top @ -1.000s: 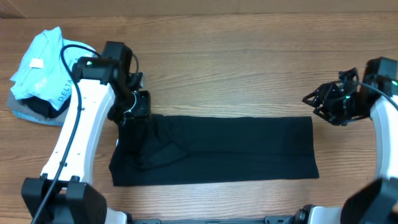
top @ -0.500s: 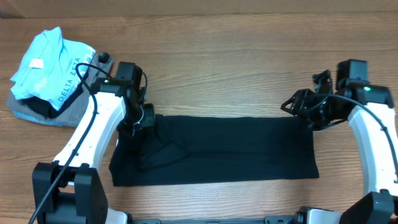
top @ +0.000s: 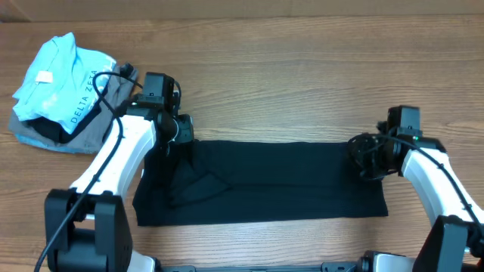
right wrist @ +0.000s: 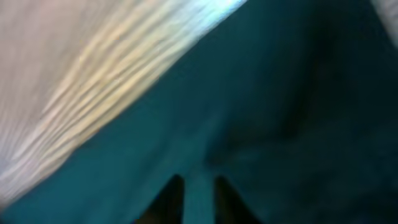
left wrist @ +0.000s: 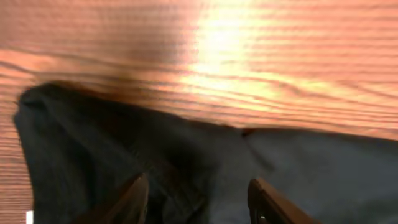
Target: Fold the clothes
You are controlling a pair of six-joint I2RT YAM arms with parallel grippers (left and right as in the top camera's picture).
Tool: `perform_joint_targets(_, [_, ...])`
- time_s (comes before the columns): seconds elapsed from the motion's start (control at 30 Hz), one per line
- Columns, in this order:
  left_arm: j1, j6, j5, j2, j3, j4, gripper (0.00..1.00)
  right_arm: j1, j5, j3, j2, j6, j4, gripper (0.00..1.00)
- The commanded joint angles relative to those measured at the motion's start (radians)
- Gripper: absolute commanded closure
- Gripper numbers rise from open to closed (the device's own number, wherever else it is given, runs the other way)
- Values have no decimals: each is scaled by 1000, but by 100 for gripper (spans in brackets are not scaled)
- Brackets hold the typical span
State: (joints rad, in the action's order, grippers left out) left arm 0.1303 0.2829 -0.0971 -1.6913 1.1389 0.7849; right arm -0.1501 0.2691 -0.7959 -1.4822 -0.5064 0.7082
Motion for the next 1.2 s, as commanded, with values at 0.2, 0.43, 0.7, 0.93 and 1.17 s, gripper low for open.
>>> perform_joint_targets(0.2, [1, 1, -17, -56, -17, -7, 62, -3, -90, 204, -1, -177, -216, 89])
perform_joint_targets(0.43, [-8, -43, 29, -56, -18, 100, 96, -3, -116, 242, -1, -201, -231, 89])
perform_joint_targets(0.7, [-87, 19, 199, -46, -18, 301, 96, -3, -116, 242, -1, -201, -227, 89])
perform_joint_targets(0.93, [-161, 22, 164, -3, -14, 304, 72, -3, -115, 242, -1, -201, -220, 89])
perform_joint_targets(1.17, [-131, -160, -101, 113, -10, 280, 68, -2, -115, 242, -1, -201, -217, 89])
